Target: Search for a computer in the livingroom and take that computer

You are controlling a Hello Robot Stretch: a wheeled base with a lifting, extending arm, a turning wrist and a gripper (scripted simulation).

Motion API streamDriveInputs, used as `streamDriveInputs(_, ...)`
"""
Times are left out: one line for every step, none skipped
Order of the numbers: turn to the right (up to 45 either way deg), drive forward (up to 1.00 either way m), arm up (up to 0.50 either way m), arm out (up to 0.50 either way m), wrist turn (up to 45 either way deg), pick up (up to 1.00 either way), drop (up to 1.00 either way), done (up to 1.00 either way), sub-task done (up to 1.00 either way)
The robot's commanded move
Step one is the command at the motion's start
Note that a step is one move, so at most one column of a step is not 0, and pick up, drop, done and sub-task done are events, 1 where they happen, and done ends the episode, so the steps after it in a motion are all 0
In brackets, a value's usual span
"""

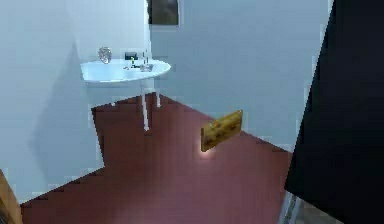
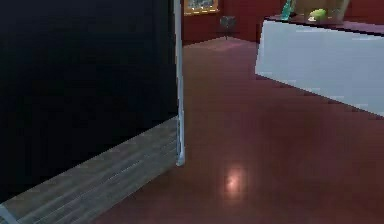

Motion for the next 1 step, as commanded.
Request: streamDriveInputs(45.0,0.00,0.00,0.00,0.0,0.00,0.00,0.00,0.00)
